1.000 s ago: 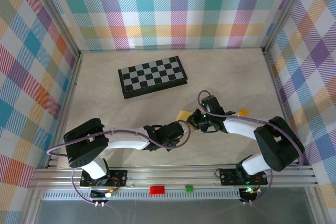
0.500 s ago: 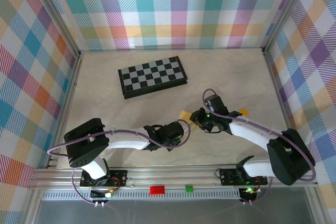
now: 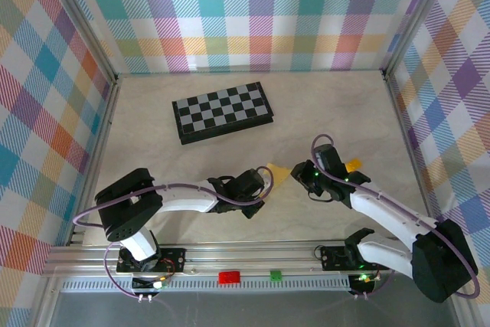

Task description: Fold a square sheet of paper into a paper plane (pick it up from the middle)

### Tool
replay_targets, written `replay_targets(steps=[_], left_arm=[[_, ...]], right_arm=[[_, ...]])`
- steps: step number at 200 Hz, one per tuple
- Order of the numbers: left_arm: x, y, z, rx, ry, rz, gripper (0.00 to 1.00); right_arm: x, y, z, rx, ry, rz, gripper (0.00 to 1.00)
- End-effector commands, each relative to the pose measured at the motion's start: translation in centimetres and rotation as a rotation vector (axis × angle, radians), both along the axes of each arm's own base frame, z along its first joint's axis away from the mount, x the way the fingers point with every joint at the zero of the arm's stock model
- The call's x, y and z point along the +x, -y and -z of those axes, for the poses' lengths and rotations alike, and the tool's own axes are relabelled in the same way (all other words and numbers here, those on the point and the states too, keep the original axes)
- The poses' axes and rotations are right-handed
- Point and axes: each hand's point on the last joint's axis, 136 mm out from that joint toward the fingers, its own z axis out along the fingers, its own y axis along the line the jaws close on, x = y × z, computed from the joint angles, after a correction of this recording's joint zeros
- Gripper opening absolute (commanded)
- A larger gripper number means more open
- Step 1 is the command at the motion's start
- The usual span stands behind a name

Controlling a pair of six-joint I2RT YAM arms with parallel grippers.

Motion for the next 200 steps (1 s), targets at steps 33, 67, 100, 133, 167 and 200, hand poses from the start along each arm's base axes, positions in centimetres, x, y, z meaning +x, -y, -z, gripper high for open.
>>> replay_targets(steps=[33, 67, 100, 133, 167, 200], left_arm=[[-0.6, -0.4, 1.6, -0.027, -0.121, -0.026, 0.03], [-0.5, -0.1, 1.5, -0.071, -0.175, -0.034, 0.03], [-0.5, 0.3, 1.8, -0.130, -0.261, -0.055, 0.03], [-0.1, 0.7, 2.1, -0.206, -0.353, -0.097, 0.02], [0.6, 0.6, 1.6, -0.322, -0.438, -0.142, 0.01], [0.9, 0.2, 1.4, -0.370, -0.464, -0.168, 0.01]], right_arm=[[-0.1, 0.4, 0.8, -0.016, -0.013, 0.007, 0.31], [0.1, -0.3, 0.8, -0.003, -0.001, -0.029, 0.30], [0.5, -2.8, -0.2, 0.070, 0.096, -0.186, 0.26], [-0.1, -5.1, 0.7, 0.134, 0.093, -0.328, 0.21], [-0.5, -6.8, 1.4, 0.218, 0.070, -0.394, 0.14], [-0.2, -6.9, 1.3, 0.232, 0.102, -0.388, 0.11]])
